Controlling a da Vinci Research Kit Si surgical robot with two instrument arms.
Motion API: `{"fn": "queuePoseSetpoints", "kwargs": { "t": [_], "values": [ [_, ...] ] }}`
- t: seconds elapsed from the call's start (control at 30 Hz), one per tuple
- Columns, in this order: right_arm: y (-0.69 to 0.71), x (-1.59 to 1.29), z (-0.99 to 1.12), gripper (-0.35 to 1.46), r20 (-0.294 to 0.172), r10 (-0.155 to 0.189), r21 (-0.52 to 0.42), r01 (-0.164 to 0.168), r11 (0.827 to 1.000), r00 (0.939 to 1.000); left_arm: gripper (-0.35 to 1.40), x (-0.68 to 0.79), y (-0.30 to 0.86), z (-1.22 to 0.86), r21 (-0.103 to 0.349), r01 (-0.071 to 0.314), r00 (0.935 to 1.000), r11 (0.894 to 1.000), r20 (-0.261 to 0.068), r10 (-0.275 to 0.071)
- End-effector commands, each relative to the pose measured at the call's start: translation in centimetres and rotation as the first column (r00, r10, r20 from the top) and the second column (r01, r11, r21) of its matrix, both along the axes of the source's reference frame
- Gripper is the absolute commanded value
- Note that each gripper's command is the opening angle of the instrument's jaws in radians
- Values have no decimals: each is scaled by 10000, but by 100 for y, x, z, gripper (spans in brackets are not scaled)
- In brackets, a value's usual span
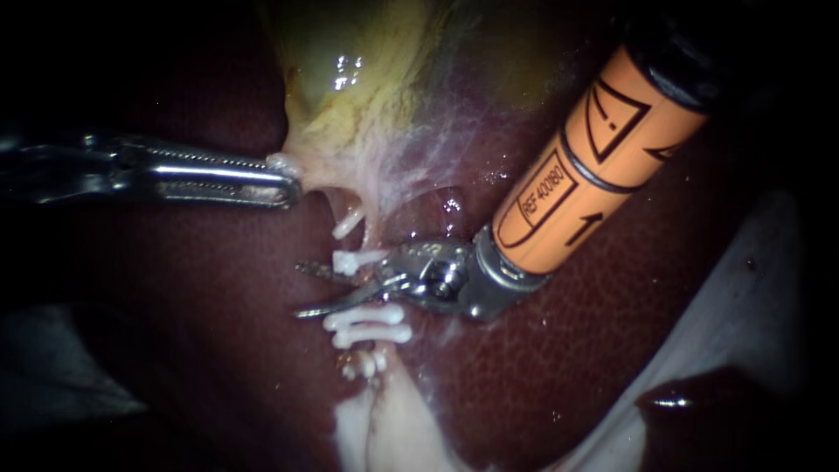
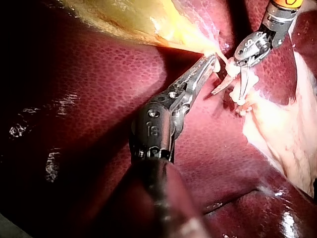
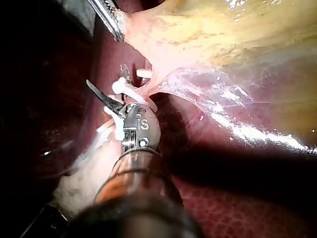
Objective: Go to the cutting position right tube
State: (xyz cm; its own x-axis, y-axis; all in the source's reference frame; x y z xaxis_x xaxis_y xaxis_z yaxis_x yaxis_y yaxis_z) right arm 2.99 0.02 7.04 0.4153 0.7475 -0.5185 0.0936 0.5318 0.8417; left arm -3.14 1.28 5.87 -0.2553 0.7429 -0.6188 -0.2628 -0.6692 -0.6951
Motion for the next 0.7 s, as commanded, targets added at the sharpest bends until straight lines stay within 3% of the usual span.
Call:
{"fn": "queuePoseSetpoints", "kwargs": {
  "t": [0.03,0.23,0.7],
  "values": [
    [0,0,-6,143,-51,-32,12,32,10000,10000,-35,1,0,0,-1,-7,10000,10000,3,7],
    [-3,2,-22,143,-94,-76,59,76,10000,9999,-35,1,0,1,-1,-15,10000,10000,8,15],
    [-2,-1,-13,143,-65,22,9,-22,10000,10000,-35,1,1,2,-2,-18,10000,10000,10,18]
  ]
}}
